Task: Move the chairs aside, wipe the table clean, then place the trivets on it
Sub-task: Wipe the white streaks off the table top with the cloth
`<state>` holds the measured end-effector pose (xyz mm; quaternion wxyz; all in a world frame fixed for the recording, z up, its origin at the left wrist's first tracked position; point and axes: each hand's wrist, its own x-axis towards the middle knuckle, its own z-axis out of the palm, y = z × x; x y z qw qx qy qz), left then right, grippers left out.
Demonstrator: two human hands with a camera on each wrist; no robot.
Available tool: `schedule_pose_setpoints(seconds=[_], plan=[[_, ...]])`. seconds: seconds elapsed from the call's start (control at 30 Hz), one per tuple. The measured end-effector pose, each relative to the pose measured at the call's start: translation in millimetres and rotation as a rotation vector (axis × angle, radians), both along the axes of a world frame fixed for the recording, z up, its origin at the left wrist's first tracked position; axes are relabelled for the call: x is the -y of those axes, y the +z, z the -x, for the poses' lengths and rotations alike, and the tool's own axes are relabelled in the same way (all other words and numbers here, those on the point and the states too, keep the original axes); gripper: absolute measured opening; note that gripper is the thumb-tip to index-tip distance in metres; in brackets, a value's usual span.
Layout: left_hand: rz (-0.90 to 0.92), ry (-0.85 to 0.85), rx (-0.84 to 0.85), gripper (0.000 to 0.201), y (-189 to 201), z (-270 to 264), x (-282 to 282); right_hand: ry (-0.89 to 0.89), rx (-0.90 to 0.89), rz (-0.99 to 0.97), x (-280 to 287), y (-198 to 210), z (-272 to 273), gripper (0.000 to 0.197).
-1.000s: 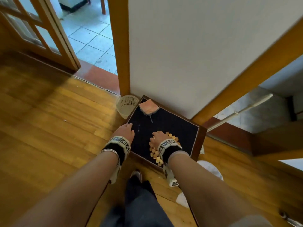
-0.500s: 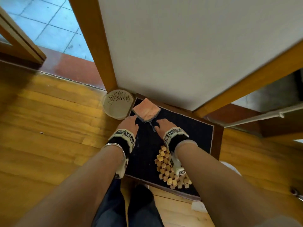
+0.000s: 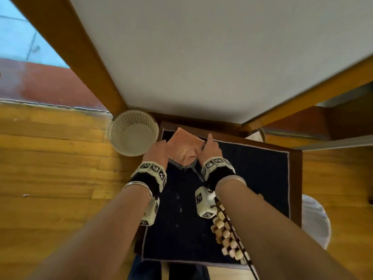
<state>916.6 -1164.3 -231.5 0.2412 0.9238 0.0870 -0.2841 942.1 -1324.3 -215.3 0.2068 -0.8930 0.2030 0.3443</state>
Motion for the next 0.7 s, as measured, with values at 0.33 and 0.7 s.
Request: schedule_pose_setpoints(seconds=[0.33,0.7], plan=[[-0.007,-0.077,0.116,0.056,-16,-10,0,-0.165,0.079,-0.194,-4,-16,5,0.035],[0.140,-0.065,0.132,0.057,-23,-14,-4,-0.518,0.148,-0.552,1,-7,21,0.011]])
